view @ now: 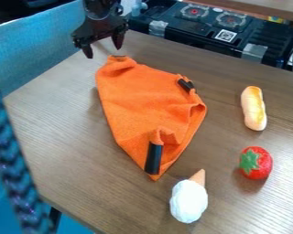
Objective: Fold the cloth from top left to bottom right
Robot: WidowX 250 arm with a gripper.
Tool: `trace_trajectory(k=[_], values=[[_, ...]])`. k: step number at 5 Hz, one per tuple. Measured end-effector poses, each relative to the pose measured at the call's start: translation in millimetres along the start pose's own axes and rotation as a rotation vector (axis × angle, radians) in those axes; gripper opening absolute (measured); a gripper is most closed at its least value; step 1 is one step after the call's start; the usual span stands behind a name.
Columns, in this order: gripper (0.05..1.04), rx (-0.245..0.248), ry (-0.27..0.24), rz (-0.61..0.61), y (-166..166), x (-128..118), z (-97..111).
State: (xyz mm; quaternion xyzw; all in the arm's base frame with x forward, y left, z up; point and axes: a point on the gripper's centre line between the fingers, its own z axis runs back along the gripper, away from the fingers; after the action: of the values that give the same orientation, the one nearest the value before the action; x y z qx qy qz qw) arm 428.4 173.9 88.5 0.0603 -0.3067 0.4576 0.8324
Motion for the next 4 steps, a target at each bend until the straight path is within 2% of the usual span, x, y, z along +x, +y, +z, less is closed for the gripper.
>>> trace_trajectory(k=[2, 4], values=[[0.999, -0.005, 0.0, -0.016, -13.1, -4.0, -4.2], [0.999, 0.019, -0.008, -0.049, -20.8, -13.0, -11.5]])
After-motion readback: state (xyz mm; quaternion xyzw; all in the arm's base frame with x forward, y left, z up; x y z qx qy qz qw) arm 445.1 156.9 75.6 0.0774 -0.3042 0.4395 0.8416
